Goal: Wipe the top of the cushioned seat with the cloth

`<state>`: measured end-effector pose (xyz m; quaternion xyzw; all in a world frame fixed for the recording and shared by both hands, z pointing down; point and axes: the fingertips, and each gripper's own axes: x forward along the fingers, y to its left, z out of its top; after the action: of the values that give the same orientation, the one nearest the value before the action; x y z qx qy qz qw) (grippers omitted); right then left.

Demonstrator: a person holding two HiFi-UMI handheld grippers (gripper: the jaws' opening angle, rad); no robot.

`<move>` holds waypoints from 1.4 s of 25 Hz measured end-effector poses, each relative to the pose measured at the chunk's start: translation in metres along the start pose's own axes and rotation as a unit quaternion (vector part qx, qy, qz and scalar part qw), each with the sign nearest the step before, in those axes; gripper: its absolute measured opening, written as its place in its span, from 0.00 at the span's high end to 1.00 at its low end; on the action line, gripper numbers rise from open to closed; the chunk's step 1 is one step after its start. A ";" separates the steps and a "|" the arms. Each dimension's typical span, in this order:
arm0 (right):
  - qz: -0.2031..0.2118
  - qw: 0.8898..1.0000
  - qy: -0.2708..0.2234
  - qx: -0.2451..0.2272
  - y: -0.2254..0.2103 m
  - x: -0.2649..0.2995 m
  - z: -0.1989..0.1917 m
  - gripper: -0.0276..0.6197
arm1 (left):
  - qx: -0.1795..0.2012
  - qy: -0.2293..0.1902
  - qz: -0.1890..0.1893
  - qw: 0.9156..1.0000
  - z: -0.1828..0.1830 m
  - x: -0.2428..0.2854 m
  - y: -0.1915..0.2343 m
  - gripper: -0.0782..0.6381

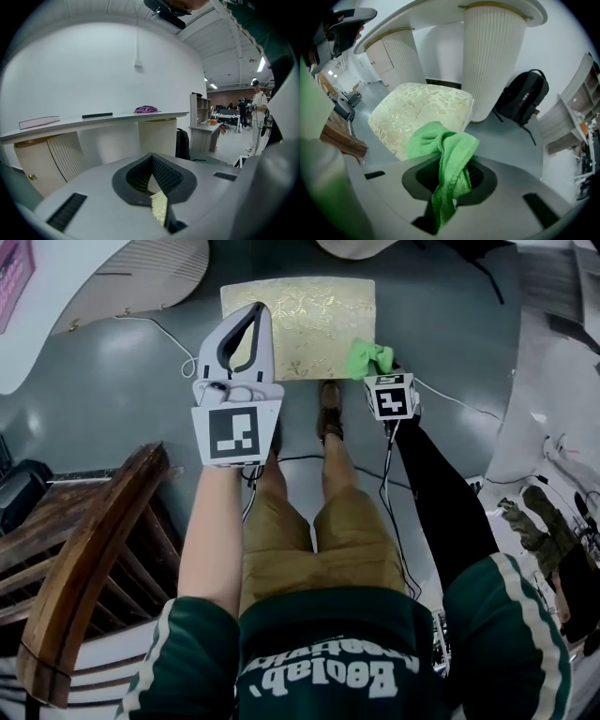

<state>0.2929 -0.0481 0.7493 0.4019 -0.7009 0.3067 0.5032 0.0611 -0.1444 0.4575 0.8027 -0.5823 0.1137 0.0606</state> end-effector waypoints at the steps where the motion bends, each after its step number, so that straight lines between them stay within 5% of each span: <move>1: -0.012 1.000 0.016 0.011 -0.013 -0.001 -0.010 0.84 | 0.001 0.000 -0.002 1.000 0.001 0.004 -0.006 0.87; 6: -0.046 0.994 0.088 0.046 -0.056 -0.005 -0.063 0.84 | 0.004 0.003 -0.014 1.000 0.002 0.016 -0.034 0.87; 12: -0.002 0.999 0.026 0.023 -0.039 0.000 -0.054 0.84 | 0.007 0.011 -0.022 1.000 -0.003 0.021 -0.050 0.87; 20: -0.001 1.000 0.013 0.018 -0.035 -0.007 -0.049 0.84 | 0.000 0.008 -0.018 1.000 0.000 0.015 -0.052 0.87; 26: -0.001 0.999 -0.047 0.004 -0.016 -0.025 -0.006 0.84 | 0.011 -0.006 -0.011 1.000 0.018 0.004 -0.043 0.87; 35: -0.002 0.986 -0.160 -0.038 0.010 -0.110 0.097 0.84 | 0.020 -0.033 0.025 0.999 0.097 -0.032 0.003 0.87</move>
<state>0.2586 -0.0960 0.6144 0.4276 -0.7828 0.2106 0.4001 0.0593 -0.1377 0.3559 0.7921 -0.6017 0.1001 0.0222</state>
